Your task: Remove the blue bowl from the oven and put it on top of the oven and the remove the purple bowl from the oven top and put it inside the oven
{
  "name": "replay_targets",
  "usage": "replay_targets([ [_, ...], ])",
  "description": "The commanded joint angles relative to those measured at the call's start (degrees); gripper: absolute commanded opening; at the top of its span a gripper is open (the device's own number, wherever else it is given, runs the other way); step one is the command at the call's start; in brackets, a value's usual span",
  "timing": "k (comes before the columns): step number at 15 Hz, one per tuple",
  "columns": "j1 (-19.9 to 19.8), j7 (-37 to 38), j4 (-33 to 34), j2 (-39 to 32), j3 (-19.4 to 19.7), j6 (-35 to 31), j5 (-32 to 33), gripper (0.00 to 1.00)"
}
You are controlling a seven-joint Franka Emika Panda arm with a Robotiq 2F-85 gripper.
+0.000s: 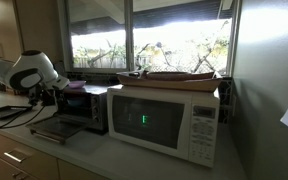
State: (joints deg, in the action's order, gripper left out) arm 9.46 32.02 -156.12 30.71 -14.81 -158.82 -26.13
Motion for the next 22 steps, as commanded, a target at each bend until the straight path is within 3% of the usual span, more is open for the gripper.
replay_targets([
  [1, 5.86, -0.64, 0.09, -4.33, 2.02, -9.21, -6.47, 1.0],
  [2, 2.8, 0.46, 0.02, -1.67, 1.0, -5.04, -2.74, 1.0],
  [8, 5.08, 0.59, 0.03, -4.12, 1.48, -9.05, -4.99, 1.0],
  [13, 11.36, -2.19, -0.13, -5.76, 5.23, -13.17, -12.5, 1.0],
  [22, 24.62, -8.07, -0.55, -7.94, 15.46, -24.3, -23.05, 1.0],
])
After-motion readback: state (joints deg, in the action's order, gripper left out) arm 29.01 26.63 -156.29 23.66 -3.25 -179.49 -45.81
